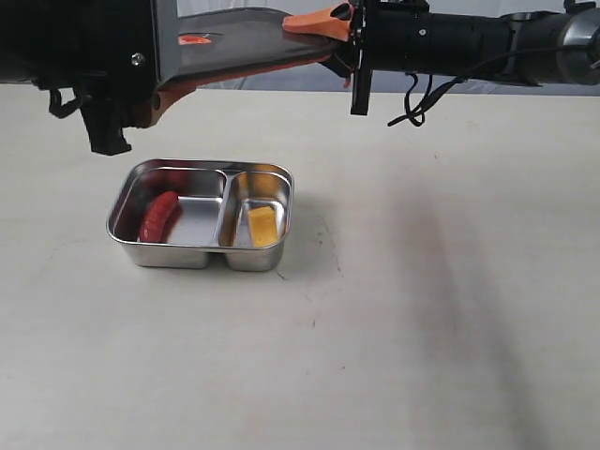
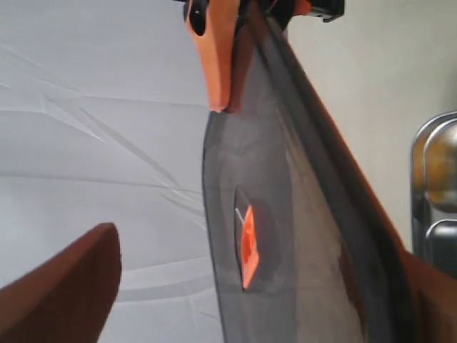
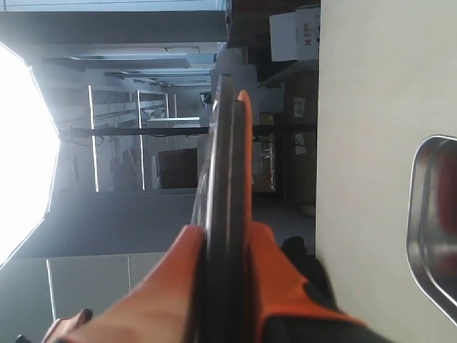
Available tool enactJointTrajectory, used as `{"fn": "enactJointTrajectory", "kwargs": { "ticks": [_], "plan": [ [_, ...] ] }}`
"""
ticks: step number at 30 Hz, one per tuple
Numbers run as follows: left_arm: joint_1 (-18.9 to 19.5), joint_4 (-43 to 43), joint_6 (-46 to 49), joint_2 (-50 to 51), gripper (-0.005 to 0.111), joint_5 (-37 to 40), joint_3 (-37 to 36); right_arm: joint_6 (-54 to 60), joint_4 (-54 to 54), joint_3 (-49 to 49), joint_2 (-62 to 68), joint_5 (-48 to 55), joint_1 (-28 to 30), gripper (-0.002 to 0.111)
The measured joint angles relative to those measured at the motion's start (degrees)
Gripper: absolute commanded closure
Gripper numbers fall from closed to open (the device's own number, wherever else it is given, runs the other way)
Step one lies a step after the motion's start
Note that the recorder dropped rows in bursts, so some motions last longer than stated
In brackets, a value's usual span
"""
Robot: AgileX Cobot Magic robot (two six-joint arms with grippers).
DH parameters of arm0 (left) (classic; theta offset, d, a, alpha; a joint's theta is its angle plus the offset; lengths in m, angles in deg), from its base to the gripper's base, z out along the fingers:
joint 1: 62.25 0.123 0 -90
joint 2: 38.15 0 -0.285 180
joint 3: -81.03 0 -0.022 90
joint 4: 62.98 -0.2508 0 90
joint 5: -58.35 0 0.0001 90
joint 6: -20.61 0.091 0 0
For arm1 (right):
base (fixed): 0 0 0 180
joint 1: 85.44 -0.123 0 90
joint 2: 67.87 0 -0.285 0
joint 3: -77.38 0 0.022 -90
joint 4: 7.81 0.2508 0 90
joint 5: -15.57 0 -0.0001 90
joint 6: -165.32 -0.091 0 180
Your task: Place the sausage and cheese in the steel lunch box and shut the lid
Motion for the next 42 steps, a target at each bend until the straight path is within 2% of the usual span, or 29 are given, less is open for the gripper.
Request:
{"fn": "enactJointTrajectory", "kwargs": {
  "ticks": [6,13,25,27,28,29,30,32,34,37,39,42],
  "plan": [
    [0.8,-5.03,-1.55,-0.21,0.027,1.05,-2.11,0.42,-0.71,0.0,0.0,-0.95,0.81,0.109],
    [0.8,-6.18,-3.34,-1.35,0.027,1.29,-2.22,0.52,-0.94,0.0,0.0,-1.07,1.84,0.109],
    [0.8,-9.28,-15.31,-2.58,0.027,8.13,-2.22,0.8,-2.14,0.0,0.0,-2.55,4.9,0.109],
    [0.9,-9.53,-19.88,-2.58,0.031,6.97,-2.22,0.8,-2.24,0.0,0.0,-2.96,4.95,0.109],
    [1.04,-9.53,-22.08,-2.58,0.04,6.03,-2.22,0.8,-2.24,0.0,0.0,-2.96,4.95,0.109],
    [1.88,-9.53,-27.64,-2.58,0.051,2.92,-2.22,0.8,-2.24,0.0,0.0,-3.27,4.95,0.109],
    [3.42,-9.53,-33.27,-2.61,0.055,1.19,-2.22,0.93,-2.24,-0.24,0.0,-3.86,5.05,0.109],
    [7.28,-9.53,-38.39,-2.82,0.057,0.74,-2.22,0.93,-2.24,-1.25,0.0,-4.38,5.61,0.109],
    [12.03,-8.11,-40.53,-2.82,0.057,-0.56,-2.22,0.93,-2.24,-2.09,-0.08,-5.95,6.52,0.109],
    [16.71,-2.38,-41.2,-2.82,0.057,-4.55,-1.72,0.93,-2.24,-2.09,-0.46,-9.0,7.02,0.109],
    [18.79,3.74,-41.57,-2.82,0.057,-7.41,-1.09,1.07,-2.24,-2.09,-1.05,-10.37,7.26,0.109],
    [19.84,11.62,-41.73,-2.82,0.057,-9.03,-0.18,2.82,-2.24,-2.09,-2.3,-11.47,6.99,0.109]
  ]
}}
